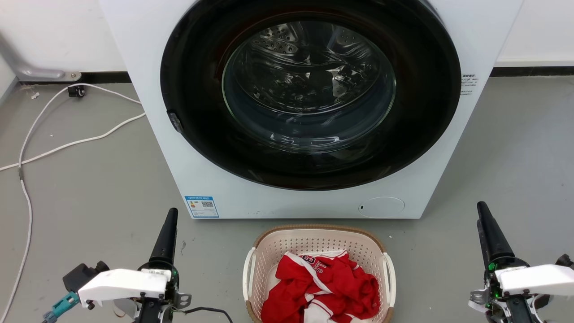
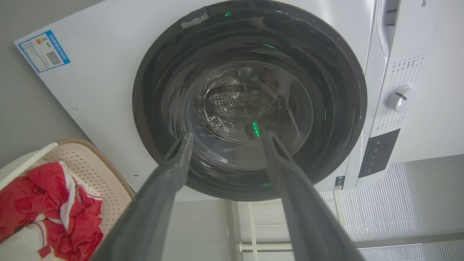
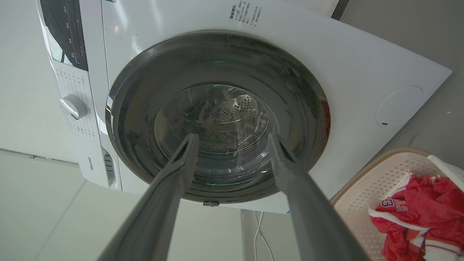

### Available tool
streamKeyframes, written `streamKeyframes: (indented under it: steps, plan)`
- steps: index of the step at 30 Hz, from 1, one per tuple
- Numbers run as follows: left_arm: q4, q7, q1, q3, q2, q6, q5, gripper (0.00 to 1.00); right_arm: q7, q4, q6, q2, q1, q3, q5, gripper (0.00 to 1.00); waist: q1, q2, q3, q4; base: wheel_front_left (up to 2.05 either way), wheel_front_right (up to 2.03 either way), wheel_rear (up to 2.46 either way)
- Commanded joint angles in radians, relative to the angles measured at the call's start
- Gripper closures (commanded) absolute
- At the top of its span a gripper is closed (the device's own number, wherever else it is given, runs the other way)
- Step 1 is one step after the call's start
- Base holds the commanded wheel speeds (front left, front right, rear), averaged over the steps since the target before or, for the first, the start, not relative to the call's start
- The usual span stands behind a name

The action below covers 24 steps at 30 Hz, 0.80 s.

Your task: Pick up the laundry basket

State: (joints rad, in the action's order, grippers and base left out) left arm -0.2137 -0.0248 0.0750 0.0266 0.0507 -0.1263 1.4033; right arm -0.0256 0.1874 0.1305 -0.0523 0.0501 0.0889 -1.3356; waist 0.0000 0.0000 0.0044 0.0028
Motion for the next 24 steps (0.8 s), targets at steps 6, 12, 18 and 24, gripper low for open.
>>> streamKeyframes:
  steps: [6, 12, 18, 24]
  plan:
    - [0.043, 0.031, 0.028, -0.026, 0.004, -0.003, -0.179, 0.0, 0.031, -0.052, 0.0, -0.003, -0.003, -0.014, 0.233, 0.0, 0.0, 0.0, -0.001, 0.001, 0.0, 0.0, 0.0]
    - [0.046, 0.062, 0.024, -0.048, 0.004, -0.001, -0.383, 0.0, 0.062, -0.067, 0.0, 0.0, -0.022, -0.024, 0.434, 0.0, 0.0, 0.0, -0.003, 0.002, 0.0, 0.0, 0.0]
    - [0.049, 0.084, 0.024, -0.066, 0.005, 0.011, -0.51, 0.0, 0.084, -0.075, 0.0, 0.001, -0.03, -0.034, 0.54, 0.0, 0.0, 0.0, -0.004, 0.004, 0.0, 0.0, 0.0]
    - [0.039, 0.104, 0.028, -0.092, 0.012, 0.023, -0.616, 0.0, 0.1, -0.079, 0.0, 0.001, -0.033, -0.04, 0.637, 0.0, 0.0, 0.0, -0.004, 0.006, 0.0, 0.0, 0.0]
